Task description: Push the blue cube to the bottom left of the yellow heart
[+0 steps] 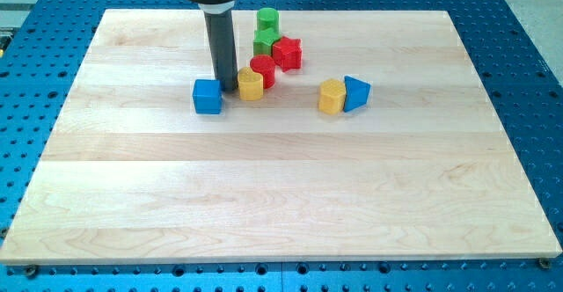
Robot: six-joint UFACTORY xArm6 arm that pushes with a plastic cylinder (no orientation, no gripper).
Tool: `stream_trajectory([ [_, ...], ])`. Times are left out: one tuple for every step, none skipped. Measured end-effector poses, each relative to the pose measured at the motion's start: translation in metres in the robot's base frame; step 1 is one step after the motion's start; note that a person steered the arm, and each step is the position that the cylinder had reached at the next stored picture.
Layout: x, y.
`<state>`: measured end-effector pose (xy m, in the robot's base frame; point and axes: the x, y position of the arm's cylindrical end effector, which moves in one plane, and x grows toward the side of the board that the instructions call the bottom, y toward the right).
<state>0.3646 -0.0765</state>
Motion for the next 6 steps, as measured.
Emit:
stream_trajectory([
  [-0.024,-0.008],
  [0.008,-0.007],
  [0.063,-0.002],
  [0.096,0.013],
  [0.093,0.021],
  [0.084,-0.001],
])
